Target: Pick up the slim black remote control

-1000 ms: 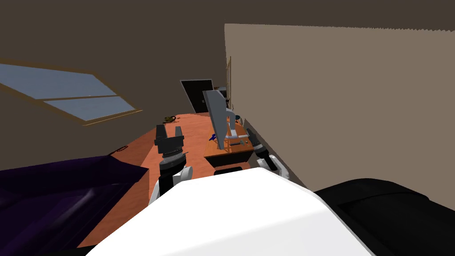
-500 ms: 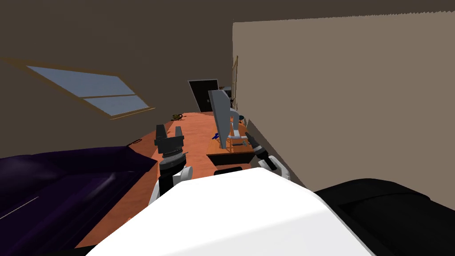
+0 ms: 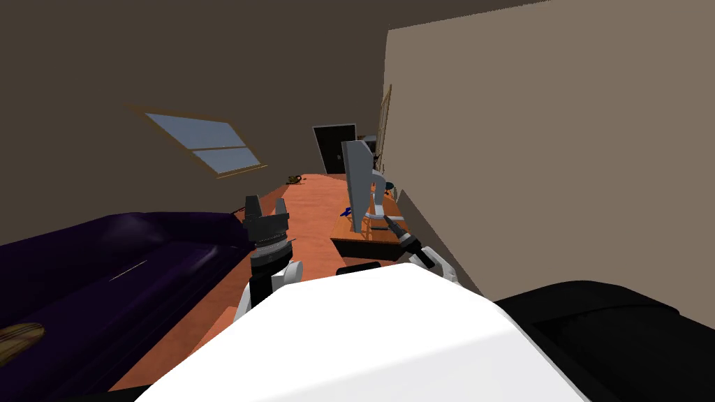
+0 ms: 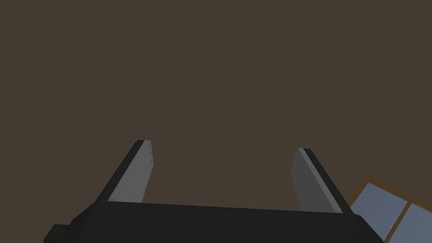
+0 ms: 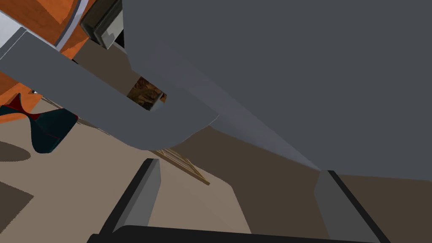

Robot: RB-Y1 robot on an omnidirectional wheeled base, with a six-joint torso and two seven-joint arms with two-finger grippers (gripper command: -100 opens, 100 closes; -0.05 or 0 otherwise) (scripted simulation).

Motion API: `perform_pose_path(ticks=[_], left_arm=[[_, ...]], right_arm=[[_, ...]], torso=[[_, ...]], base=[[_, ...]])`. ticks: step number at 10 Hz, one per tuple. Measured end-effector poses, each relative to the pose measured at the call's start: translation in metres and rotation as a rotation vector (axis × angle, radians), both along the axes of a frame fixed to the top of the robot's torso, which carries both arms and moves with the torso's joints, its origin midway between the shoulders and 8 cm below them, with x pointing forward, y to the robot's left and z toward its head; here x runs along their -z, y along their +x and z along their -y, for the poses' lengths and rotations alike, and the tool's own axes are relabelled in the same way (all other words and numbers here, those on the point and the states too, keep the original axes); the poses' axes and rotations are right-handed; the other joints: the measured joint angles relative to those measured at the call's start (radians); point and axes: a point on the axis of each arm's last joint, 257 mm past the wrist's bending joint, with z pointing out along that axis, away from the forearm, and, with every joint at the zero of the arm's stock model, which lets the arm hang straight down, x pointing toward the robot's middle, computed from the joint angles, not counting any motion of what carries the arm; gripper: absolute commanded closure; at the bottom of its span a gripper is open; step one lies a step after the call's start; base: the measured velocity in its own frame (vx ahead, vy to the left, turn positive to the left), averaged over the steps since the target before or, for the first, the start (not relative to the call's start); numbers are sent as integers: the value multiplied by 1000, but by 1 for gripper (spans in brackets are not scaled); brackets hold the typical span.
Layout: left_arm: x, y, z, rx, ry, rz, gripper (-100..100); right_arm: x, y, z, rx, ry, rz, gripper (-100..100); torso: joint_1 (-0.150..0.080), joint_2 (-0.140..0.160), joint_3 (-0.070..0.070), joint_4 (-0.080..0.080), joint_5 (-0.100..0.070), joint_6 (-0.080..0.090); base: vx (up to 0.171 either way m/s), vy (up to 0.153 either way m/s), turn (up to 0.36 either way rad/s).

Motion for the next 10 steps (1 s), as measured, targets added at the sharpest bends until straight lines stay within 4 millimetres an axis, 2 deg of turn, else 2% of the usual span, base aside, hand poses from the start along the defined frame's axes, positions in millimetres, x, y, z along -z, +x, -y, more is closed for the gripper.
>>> perform_pose_path(ticks=[5, 10], left_arm=[[0, 0, 0, 0, 0, 0, 0], [0, 0, 0, 0, 0, 0, 0]], right_arm=[[67, -12, 23, -19, -152, -133, -100], [136, -41, 50, -58, -325, -269, -100]], torso=[[0, 0, 0, 0, 0, 1], [0, 0, 0, 0, 0, 1]], base=[[-3, -13, 264], [-2, -13, 251]])
